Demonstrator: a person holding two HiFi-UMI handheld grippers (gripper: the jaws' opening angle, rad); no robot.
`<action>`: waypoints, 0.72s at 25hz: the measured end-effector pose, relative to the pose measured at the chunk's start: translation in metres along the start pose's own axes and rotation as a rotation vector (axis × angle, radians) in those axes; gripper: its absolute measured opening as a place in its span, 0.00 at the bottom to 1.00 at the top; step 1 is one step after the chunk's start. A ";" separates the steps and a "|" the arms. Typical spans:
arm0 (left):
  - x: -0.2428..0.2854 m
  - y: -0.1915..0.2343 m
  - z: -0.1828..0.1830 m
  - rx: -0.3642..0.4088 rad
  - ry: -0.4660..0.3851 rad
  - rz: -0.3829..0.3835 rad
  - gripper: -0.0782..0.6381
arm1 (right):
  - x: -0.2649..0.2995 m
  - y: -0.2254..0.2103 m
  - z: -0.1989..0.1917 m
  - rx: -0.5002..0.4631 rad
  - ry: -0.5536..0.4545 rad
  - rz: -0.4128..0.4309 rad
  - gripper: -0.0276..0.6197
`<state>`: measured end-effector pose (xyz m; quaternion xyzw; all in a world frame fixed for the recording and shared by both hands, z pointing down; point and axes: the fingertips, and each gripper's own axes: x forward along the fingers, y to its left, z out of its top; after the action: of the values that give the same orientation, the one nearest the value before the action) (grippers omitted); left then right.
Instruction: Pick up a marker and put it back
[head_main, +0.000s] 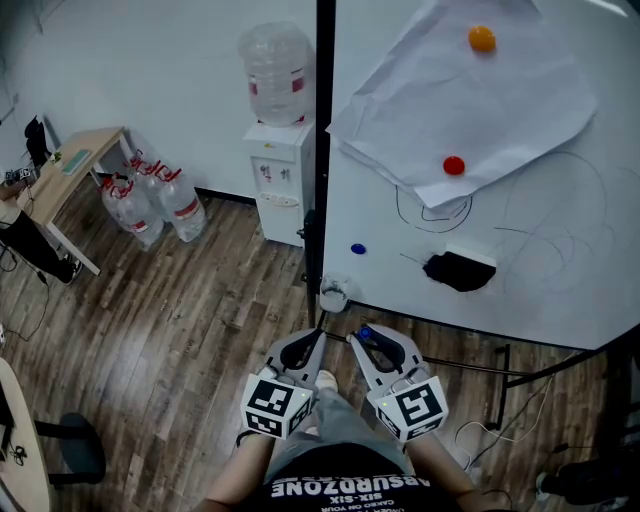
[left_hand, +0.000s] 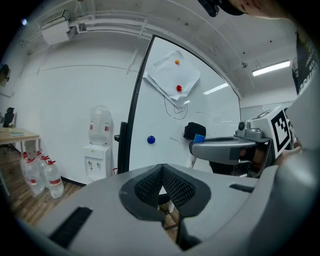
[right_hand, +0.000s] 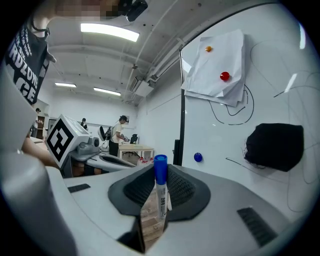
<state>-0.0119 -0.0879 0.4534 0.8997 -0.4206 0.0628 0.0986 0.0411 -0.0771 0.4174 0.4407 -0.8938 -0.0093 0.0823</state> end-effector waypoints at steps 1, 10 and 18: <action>0.001 0.000 0.000 -0.002 0.000 0.000 0.12 | 0.000 -0.001 0.001 0.000 -0.003 -0.003 0.15; 0.006 0.003 -0.001 -0.016 0.007 0.000 0.12 | 0.000 -0.014 0.013 0.004 -0.035 -0.023 0.15; 0.011 0.004 0.000 -0.019 -0.001 0.002 0.12 | 0.004 -0.023 0.025 -0.003 -0.061 -0.028 0.15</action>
<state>-0.0085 -0.0985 0.4560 0.8983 -0.4221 0.0583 0.1071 0.0536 -0.0956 0.3915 0.4526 -0.8896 -0.0253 0.0554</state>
